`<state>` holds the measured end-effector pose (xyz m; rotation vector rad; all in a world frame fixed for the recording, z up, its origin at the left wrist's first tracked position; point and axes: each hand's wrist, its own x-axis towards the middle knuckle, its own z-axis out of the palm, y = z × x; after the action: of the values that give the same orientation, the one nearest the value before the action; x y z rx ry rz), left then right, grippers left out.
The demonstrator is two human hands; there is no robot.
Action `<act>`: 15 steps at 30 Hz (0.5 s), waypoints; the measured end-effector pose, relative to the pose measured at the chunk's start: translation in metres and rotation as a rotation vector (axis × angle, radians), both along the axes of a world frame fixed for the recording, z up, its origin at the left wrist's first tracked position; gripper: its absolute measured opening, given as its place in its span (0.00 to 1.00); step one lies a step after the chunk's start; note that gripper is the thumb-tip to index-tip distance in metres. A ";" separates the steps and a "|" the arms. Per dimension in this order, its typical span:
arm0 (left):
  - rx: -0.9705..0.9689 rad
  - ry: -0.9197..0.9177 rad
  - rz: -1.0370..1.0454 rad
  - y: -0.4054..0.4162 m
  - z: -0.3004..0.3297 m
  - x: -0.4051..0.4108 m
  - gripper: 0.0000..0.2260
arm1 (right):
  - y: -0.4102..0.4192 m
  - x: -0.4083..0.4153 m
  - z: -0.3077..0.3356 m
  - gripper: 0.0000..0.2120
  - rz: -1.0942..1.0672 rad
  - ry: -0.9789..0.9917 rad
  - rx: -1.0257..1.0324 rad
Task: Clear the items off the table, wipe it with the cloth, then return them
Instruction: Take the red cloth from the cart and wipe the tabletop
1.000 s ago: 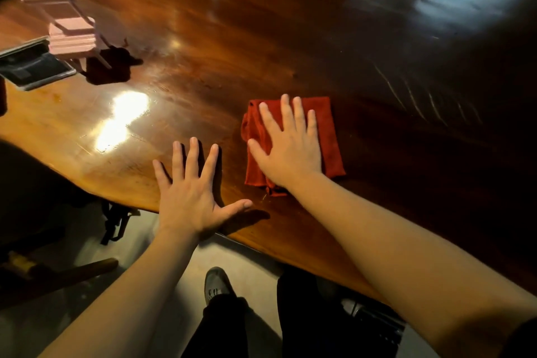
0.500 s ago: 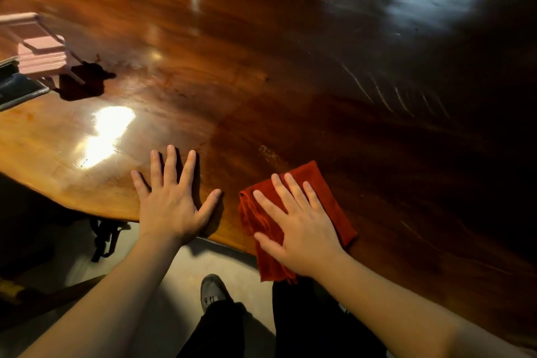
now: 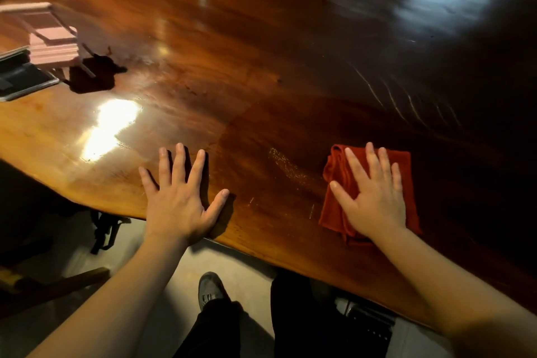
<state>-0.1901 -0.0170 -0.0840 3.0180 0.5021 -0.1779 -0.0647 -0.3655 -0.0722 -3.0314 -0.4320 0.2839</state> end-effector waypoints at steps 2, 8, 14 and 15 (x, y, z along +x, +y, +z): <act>0.008 -0.008 -0.002 0.000 -0.001 0.000 0.39 | 0.016 0.019 0.000 0.37 -0.079 -0.017 -0.003; 0.018 -0.030 0.000 0.000 -0.005 0.001 0.39 | 0.080 0.063 -0.003 0.39 -0.145 -0.050 -0.039; 0.015 -0.044 0.003 0.000 -0.005 0.000 0.38 | 0.146 0.075 -0.003 0.40 -0.044 -0.034 -0.011; 0.014 -0.044 0.004 0.000 -0.005 0.000 0.38 | 0.155 0.072 -0.002 0.40 -0.016 -0.030 0.000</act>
<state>-0.1897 -0.0169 -0.0887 3.0265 0.5079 -0.1086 0.0076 -0.2103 -0.0740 -3.0415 -0.4096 0.2373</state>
